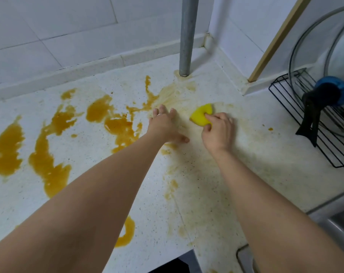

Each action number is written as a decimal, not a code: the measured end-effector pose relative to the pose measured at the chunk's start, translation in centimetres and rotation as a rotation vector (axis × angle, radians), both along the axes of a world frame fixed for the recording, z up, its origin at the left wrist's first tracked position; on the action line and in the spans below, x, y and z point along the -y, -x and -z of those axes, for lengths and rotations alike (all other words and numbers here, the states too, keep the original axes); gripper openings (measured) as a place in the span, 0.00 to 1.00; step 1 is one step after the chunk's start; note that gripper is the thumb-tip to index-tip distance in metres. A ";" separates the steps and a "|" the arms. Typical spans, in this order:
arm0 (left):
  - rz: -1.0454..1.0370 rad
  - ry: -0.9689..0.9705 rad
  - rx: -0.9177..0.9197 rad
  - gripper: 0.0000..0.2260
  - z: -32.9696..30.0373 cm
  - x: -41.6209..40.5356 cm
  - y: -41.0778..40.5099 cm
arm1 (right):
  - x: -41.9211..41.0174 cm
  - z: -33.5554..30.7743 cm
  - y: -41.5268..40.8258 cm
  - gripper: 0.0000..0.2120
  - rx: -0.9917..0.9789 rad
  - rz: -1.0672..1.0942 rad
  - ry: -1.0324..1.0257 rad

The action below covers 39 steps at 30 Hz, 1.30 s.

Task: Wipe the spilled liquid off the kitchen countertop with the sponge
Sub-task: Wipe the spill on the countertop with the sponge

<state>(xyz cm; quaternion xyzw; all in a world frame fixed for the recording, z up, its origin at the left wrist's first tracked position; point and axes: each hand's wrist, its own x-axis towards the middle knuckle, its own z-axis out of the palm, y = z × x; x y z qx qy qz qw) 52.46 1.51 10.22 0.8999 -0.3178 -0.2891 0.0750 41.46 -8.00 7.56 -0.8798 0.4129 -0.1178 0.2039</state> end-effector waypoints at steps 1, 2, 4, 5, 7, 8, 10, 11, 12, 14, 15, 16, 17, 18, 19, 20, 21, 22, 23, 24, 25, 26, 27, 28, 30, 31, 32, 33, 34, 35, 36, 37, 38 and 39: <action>0.004 0.020 -0.010 0.46 -0.2 -0.3 -0.1 | -0.4 -0.2 -0.3 0.19 -0.034 0.006 0.007; 0.006 0.046 -0.022 0.44 -0.2 -0.4 -0.2 | -1.1 -0.4 -0.9 0.19 -0.068 -0.065 0.025; 0.010 0.089 -0.042 0.41 -0.4 -0.6 -0.7 | -2.6 -0.5 -2.0 0.18 -0.103 -0.285 0.062; 0.031 0.082 -0.039 0.43 -0.7 -0.8 -1.0 | -2.4 -0.6 -2.3 0.17 -0.104 -0.321 0.080; 0.062 0.031 0.017 0.46 -1.2 -1.9 -2.6 | -0.9 -1.1 -3.3 0.17 -0.125 -0.192 0.062; 0.033 0.020 0.047 0.47 -1.3 -2.6 -3.8 | -0.4 -1.3 -3.8 0.17 -0.132 -0.113 0.046; -0.074 0.020 0.078 0.49 -1.2 -3.8 -6.4 | -1.1 -1.5 -5.1 0.19 -0.142 -0.122 0.048; -0.114 0.020 0.087 0.49 -1.1 -4.2 -7.6 | -2.2 -1.4 -5.8 0.20 -0.150 -0.207 0.056; -0.134 0.003 0.095 0.50 -0.9 -4.3 -8.5 | -3.3 -1.1 -6.4 0.20 -0.144 -0.291 0.063; -0.118 -0.053 0.112 0.51 -0.7 -4.3 -10.1 | -3.8 -0.9 -7.9 0.20 -0.113 -0.317 0.069; -0.097 -0.079 0.105 0.52 -0.7 -4.2 -10.5 | -3.4 -1.0 -8.4 0.20 -0.118 -0.282 0.070; -0.085 -0.101 0.089 0.53 -0.6 -4.1 -11.2 | -2.8 -1.1 -9.2 0.19 -0.135 -0.260 0.073; -0.076 -0.119 0.075 0.54 -0.4 -4.0 -11.7 | -2.4 -1.1 -10.0 0.19 -0.152 -0.262 0.080; -0.069 -0.131 0.071 0.55 -0.1 -3.9 -12.3 | -1.9 -1.2 -11.1 0.19 -0.170 -0.279 0.090; -0.060 -0.138 0.072 0.55 0.1 -3.9 -12.7 | -1.7 -1.2 -12.0 0.19 -0.182 -0.294 0.090; -0.049 -0.142 0.076 0.56 0.1 -4.0 -12.8 | -1.6 -1.2 -12.9 0.19 -0.189 -0.298 0.089; -0.037 -0.139 0.080 0.56 0.2 -4.1 -12.8 | -1.4 -1.2 -13.8 0.19 -0.192 -0.297 0.088; -0.026 -0.128 0.085 0.55 0.2 -4.2 -12.8 | -1.0 -1.2 -14.8 0.18 -0.198 -0.292 0.089; -0.016 -0.113 0.091 0.55 0.2 -4.3 -12.8 | -0.5 -1.3 -15.7 0.18 -0.199 -0.287 0.089; -0.016 -0.096 0.096 0.54 0.3 -4.6 -12.9 | 0.0 -1.3 -16.9 0.18 -0.199 -0.292 0.087; -0.017 -0.078 0.098 0.54 0.4 -4.7 -12.9 | 0.6 -1.3 -17.8 0.19 -0.195 -0.297 0.083; -0.020 -0.063 0.099 0.54 0.6 -4.8 -12.9 | 1.1 -1.4 -18.6 0.19 -0.194 -0.312 0.079; -0.024 -0.057 0.095 0.54 0.6 -4.9 -13.0 | 1.2 -1.3 -19.5 0.19 -0.185 -0.333 0.069; -0.026 -0.053 0.089 0.54 0.7 -4.9 -13.0 | 1.1 -1.2 -19.9 0.20 -0.173 -0.356 0.058; -0.028 -0.051 0.075 0.54 0.7 -4.9 -13.0 | 0.3 -0.9 -20.1 0.20 -0.124 -0.411 0.035; -0.030 -0.048 0.072 0.54 0.7 -4.9 -13.0 | -0.1 -0.7 -20.0 0.19 -0.094 -0.429 0.035; -0.032 -0.044 0.069 0.54 0.6 -4.9 -13.1 | -0.3 -0.6 -19.9 0.19 -0.072 -0.427 0.042; -0.031 -0.041 0.067 0.54 0.6 -4.9 -13.1 | -0.3 -0.6 -19.8 0.18 -0.061 -0.400 0.050; -0.032 -0.039 0.067 0.54 0.7 -4.9 -13.1 | -0.1 -0.8 -19.8 0.18 -0.062 -0.358 0.057; -0.033 -0.037 0.068 0.54 0.7 -4.9 -13.1 | 0.3 -1.0 -20.1 0.19 -0.070 -0.320 0.061; -0.036 -0.036 0.066 0.54 0.8 -5.0 -13.1 | 0.6 -1.1 -20.3 0.20 -0.087 -0.303 0.064; -0.037 -0.035 0.066 0.54 0.8 -4.9 -13.1 | 0.8 -1.2 -20.6 0.21 -0.106 -0.313 0.063; -0.036 -0.036 0.066 0.54 0.8 -4.9 -13.1 | 0.7 -1.1 -20.7 0.21 -0.114 -0.342 0.054; -0.032 -0.039 0.067 0.53 0.8 -4.9 -13.0 | 0.4 -1.0 -20.6 0.21 -0.103 -0.375 0.034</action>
